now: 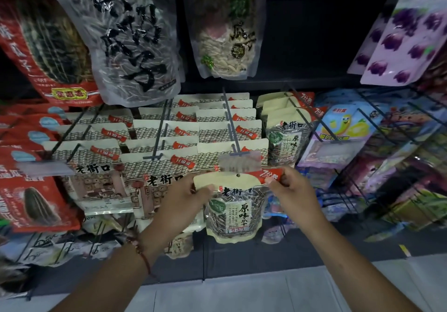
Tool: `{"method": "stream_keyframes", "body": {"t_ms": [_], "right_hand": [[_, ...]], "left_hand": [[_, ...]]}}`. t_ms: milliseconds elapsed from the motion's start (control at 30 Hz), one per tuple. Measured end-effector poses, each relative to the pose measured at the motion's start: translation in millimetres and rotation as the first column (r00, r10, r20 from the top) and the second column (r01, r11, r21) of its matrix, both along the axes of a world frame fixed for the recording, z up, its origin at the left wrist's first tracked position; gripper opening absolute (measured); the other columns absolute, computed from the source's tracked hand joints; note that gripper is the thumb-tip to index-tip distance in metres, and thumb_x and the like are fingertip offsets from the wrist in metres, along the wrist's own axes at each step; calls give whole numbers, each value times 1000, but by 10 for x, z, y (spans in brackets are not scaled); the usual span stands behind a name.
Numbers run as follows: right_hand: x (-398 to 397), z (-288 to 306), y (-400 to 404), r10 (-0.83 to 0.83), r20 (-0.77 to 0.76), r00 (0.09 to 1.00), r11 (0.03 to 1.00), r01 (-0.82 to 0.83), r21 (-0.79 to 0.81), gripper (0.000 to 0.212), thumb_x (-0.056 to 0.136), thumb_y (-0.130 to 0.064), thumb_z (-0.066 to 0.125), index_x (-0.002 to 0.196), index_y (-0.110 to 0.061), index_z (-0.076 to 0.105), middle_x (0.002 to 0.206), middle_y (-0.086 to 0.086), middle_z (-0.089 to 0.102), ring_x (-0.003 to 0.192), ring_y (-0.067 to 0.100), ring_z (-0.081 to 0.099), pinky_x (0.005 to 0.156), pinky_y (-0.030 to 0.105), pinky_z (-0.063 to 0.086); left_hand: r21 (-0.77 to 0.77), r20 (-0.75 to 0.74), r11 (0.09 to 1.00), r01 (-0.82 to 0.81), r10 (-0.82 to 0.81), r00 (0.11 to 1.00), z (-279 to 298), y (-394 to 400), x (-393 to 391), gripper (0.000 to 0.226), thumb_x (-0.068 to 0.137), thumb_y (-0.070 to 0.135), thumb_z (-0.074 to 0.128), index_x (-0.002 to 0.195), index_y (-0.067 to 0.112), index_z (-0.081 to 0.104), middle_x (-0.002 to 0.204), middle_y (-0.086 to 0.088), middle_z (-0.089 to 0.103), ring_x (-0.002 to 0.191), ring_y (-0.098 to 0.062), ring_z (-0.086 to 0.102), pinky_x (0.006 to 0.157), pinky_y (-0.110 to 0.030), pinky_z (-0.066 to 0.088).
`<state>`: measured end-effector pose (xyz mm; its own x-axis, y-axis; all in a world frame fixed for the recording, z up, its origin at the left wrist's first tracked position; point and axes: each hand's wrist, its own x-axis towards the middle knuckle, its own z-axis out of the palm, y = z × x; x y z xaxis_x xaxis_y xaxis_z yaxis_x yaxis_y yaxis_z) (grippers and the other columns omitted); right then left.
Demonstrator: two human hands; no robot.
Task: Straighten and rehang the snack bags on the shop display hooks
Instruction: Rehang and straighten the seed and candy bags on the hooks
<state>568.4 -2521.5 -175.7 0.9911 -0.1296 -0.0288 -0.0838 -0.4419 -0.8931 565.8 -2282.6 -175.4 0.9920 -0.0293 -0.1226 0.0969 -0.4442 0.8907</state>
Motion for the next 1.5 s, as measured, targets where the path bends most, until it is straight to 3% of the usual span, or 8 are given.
{"method": "stream_keyframes", "body": {"t_ms": [233, 400, 533, 867, 967, 1167, 1367, 1500], "right_hand": [[-299, -75, -6, -99, -41, 994, 994, 101, 46, 9, 94, -15, 61, 98, -7, 61, 85, 12, 65, 73, 13, 67, 73, 39, 57], [-573, -6, -6, -192, -66, 979, 979, 195, 59, 5, 94, -17, 61, 90, -15, 63, 87, 10, 67, 82, 24, 65, 71, 36, 49], [-768, 32, -19, -254, -41, 966, 955, 257, 150, 11, 92, -17, 66, 85, -8, 65, 73, 4, 64, 65, 5, 60, 56, 13, 44], [-758, 189, -467, -315, -52, 948, 913, 317, 256, 11, 94, -18, 63, 91, -11, 71, 74, 15, 66, 58, 0, 64, 61, 17, 45], [-564, 142, -715, -325, -76, 943, 902, 333, 274, 8, 92, -27, 65, 96, -24, 72, 85, -9, 73, 76, 3, 67, 73, 28, 46], [-119, 105, -1293, -226, -42, 973, 931, 228, 286, 12, 93, -21, 65, 100, -15, 72, 91, -6, 75, 82, 5, 69, 73, 25, 53], [362, 73, -1761, -96, 3, 995, 957, 92, 275, 13, 92, -24, 65, 103, -19, 71, 67, -20, 66, 59, -3, 60, 59, 21, 44], [706, 97, -1870, -80, 21, 997, 976, 74, 204, 8, 88, -19, 69, 81, -21, 71, 68, -10, 67, 67, 10, 59, 67, 31, 45]], "left_hand": [[-36, -13, 978, 206, -206, 978, -76, 15, -68, 17, 96, 36, 60, 97, 23, 71, 57, 7, 64, 44, 3, 50, 47, -17, 37], [-74, 14, 954, 291, -291, 957, -95, -5, -74, 18, 94, 44, 60, 91, 32, 73, 67, 2, 70, 54, -3, 60, 57, -30, 44], [-95, 27, 936, 340, -339, 941, -119, -163, -75, 17, 93, 47, 60, 90, 36, 73, 73, -1, 73, 65, -17, 68, 65, -39, 54], [-62, 26, 895, 442, -441, 897, 111, -723, 27, 29, 93, 51, 60, 94, 26, 73, 77, -12, 73, 70, -34, 69, 67, -52, 56], [-30, 6, 911, 411, -411, 912, 162, -958, 141, 26, 93, 50, 59, 93, 28, 72, 78, -15, 72, 68, -35, 69, 58, -46, 55], [-40, 4, 946, 321, -321, 947, 167, -1484, 422, 23, 97, 40, 58, 93, 23, 72, 65, -3, 69, 46, -7, 56, 47, -19, 39], [-49, 25, 977, 209, -208, 978, 112, -1890, 681, 25, 95, 46, 57, 87, 26, 71, 83, -22, 69, 67, -40, 64, 62, -53, 53], [-103, 44, 993, 65, -61, 997, 148, -2005, 792, 21, 95, 40, 59, 76, 37, 67, 78, -27, 63, 62, -23, 55, 62, -57, 52]]}}
